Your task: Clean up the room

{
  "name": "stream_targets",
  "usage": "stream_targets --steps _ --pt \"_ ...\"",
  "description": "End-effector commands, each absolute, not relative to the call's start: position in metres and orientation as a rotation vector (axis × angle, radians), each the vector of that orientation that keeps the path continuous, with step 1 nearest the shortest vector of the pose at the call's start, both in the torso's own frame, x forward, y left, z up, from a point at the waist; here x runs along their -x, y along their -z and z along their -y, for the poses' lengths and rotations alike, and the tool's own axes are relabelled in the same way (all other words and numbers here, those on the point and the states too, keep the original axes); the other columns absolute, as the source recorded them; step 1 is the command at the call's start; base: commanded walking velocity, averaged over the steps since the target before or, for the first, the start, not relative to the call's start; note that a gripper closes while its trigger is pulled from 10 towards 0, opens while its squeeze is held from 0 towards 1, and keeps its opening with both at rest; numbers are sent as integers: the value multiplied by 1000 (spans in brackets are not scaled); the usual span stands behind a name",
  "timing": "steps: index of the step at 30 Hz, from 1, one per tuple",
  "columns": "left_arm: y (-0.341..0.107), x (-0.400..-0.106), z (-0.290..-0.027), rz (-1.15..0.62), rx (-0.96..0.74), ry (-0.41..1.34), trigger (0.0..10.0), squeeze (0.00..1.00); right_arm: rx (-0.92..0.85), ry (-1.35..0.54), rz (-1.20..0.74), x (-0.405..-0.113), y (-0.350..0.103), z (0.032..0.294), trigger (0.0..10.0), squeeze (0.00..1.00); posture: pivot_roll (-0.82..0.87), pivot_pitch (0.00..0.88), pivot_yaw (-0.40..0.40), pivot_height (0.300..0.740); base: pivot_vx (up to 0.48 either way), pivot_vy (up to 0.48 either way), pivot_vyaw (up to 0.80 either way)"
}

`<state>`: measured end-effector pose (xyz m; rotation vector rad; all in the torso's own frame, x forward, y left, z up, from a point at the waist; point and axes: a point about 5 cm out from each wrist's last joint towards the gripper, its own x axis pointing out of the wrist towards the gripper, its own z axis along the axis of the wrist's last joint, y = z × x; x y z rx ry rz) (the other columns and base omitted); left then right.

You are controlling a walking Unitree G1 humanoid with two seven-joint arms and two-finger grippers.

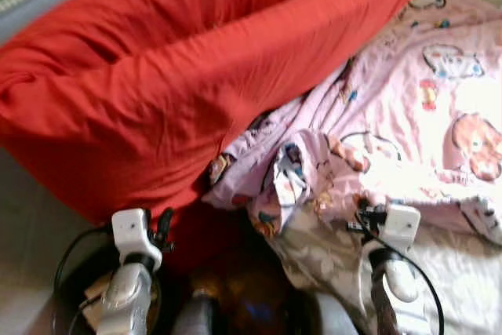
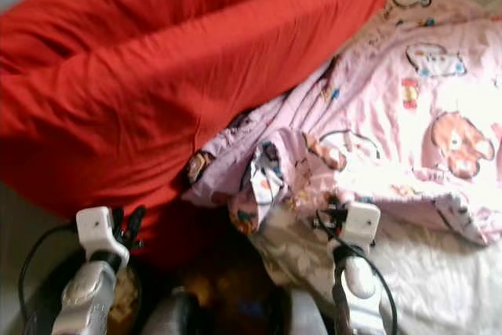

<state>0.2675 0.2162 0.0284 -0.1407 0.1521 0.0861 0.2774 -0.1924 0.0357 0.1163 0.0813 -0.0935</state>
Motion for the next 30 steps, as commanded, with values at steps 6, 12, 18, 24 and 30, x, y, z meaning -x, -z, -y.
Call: stream_targets --steps 6,12,18,24,30 --pt "18 -233 -235 -396 146 -149 10000 0 -74 96 -97 -273 -30 196 10000 0 37 203 13 740 0 0 0" --pt "45 -208 -233 -573 93 -116 10000 0 -89 100 -92 -274 -31 194 10000 0 37 207 13 740 0 0 0" --pt "64 -187 -226 -725 51 -73 10000 0 -87 101 -96 -275 -30 194 10000 0 32 214 9 740 0 0 0" --pt "77 -173 -220 -828 56 -93 10000 0 -79 130 -114 -275 -28 201 10000 0 31 220 4 740 0 0 0" --pt "83 -168 -213 -875 36 -67 10000 0 -78 165 -96 -277 -33 208 10000 0 20 225 7 740 0 0 0"
